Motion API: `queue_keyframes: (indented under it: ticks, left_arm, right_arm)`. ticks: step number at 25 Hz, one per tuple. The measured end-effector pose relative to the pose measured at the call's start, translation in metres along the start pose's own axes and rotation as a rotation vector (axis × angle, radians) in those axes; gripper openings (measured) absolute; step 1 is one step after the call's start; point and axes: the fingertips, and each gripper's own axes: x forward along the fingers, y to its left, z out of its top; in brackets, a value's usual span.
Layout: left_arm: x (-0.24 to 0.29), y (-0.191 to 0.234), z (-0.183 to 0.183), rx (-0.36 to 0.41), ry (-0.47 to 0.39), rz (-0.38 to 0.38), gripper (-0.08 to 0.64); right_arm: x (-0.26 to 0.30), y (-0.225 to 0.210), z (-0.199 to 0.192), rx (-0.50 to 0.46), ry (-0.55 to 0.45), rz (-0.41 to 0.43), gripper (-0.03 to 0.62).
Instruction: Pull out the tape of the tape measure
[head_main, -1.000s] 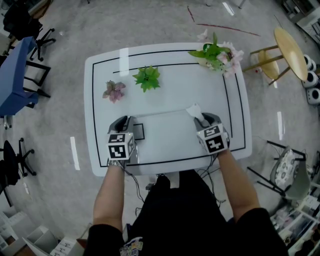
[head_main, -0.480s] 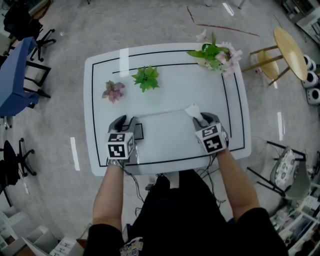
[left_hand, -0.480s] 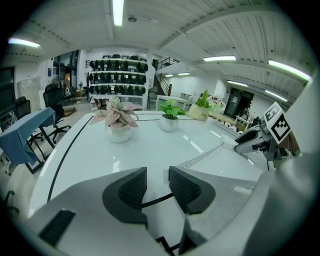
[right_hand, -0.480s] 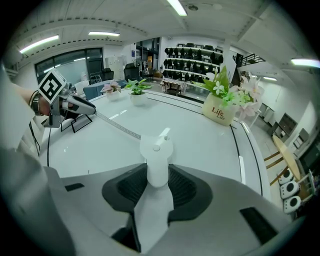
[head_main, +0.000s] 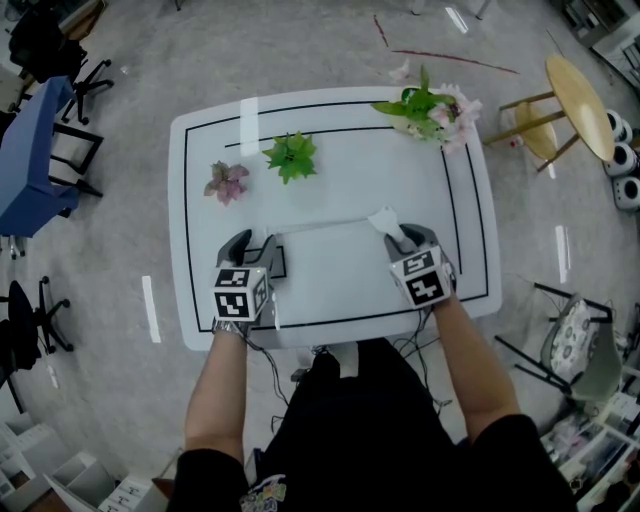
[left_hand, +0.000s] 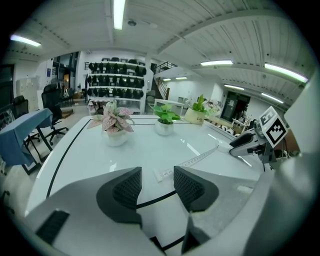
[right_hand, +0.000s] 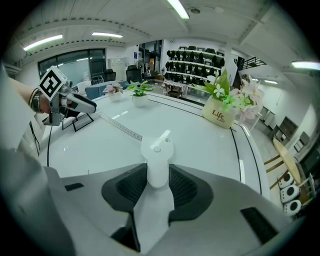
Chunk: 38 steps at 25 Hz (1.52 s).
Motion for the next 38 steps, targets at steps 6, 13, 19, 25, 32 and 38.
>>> queue_keyframes:
  ticks: [6,13,19,25,32,38]
  left_arm:
    - [-0.013,-0.008,0.007,0.02,-0.031,-0.012,0.186]
    - [-0.039,-0.014,0.018,0.02,-0.087,-0.022,0.186]
    - [-0.081,-0.021,0.04,0.025,-0.195,-0.024,0.184]
    - [-0.135,-0.029,0.064,0.043,-0.315,-0.028,0.181]
    - [-0.203,-0.04,0.091,0.085,-0.445,-0.04,0.142]
    - [-0.261,-0.054,0.107,0.128,-0.54,-0.041,0.005]
  right_arm:
    - [-0.005,0.001,0.0,0.027,-0.026,0.016,0.17]
    - [-0.027,0.002,0.01,0.052,-0.08,-0.009,0.17]
    - [-0.065,0.001,0.04,0.117,-0.246,-0.04,0.149]
    - [-0.131,0.006,0.079,0.12,-0.469,-0.159,0.0]
    - [-0.197,0.034,0.107,0.125,-0.618,-0.147,-0.002]
    - [-0.255,0.064,0.123,0.103,-0.723,-0.141,-0.003]
